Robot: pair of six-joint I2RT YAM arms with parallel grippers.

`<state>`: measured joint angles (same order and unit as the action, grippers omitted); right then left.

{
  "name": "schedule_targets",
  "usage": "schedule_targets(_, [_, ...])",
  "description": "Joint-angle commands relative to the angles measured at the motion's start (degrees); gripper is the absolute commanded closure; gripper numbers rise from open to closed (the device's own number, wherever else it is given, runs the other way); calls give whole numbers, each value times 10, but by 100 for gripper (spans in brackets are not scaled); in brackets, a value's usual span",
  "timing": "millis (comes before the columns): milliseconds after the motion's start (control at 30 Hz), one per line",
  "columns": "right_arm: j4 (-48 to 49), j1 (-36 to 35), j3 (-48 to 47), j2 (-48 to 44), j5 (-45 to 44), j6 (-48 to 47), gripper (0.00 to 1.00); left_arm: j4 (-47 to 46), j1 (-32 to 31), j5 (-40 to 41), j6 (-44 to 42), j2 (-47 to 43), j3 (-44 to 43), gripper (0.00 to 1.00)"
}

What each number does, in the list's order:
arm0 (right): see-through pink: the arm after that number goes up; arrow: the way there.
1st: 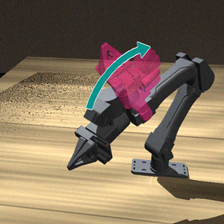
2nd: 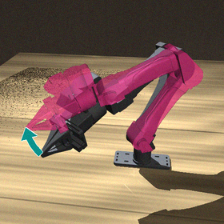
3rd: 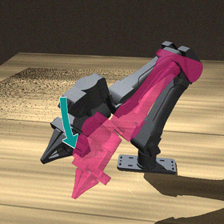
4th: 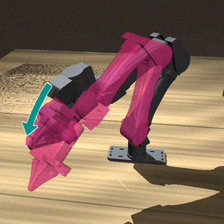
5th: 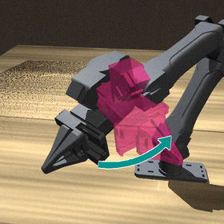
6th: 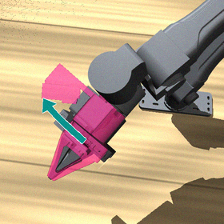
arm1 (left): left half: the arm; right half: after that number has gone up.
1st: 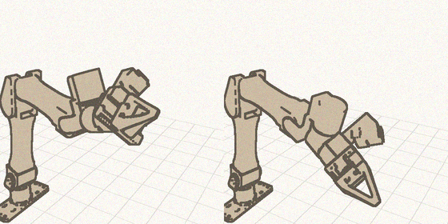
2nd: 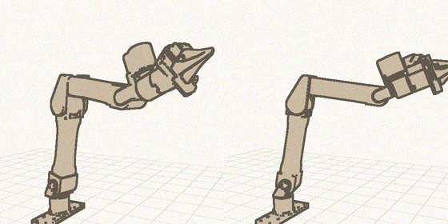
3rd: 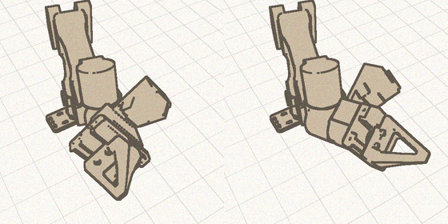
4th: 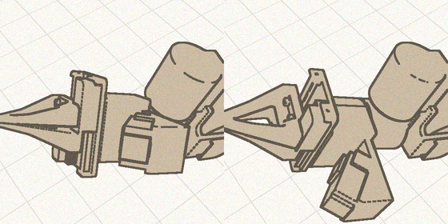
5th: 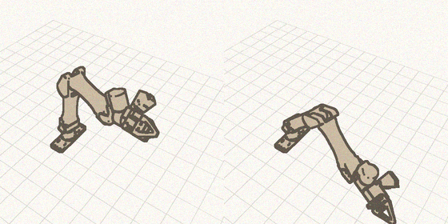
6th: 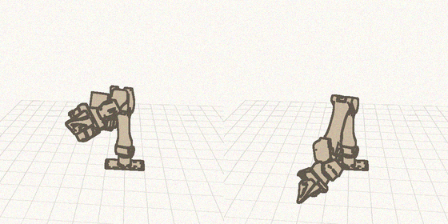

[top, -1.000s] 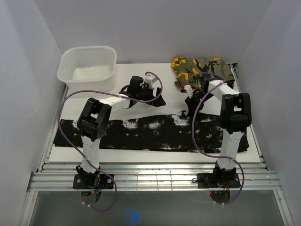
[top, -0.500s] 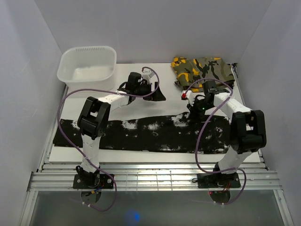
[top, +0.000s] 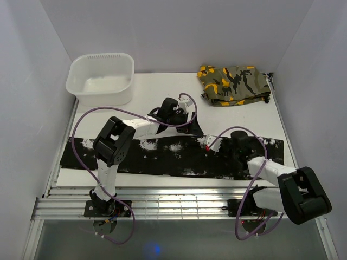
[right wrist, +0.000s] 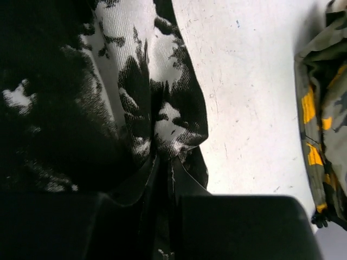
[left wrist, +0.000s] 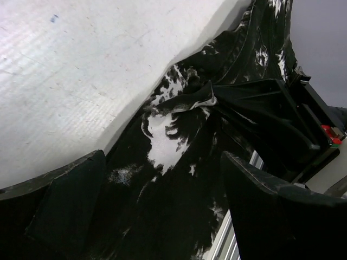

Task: Fold and stack the trousers
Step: Fold the trousers

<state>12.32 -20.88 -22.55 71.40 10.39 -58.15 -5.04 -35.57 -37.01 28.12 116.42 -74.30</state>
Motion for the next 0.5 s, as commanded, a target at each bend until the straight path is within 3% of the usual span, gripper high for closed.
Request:
schedule_targets(0, [189, -9, 74, -47, -29, 2, 92, -27, -8, -16, 21, -44, 9, 2])
schedule_targets(200, [358, -16, 194, -96, -8, -39, 92, -64, -20, -24, 56, -40, 14, 2])
schedule_targets(467, [480, -20, 317, -129, 46, -168, 92, -89, -39, -40, 91, -19, -5, 6])
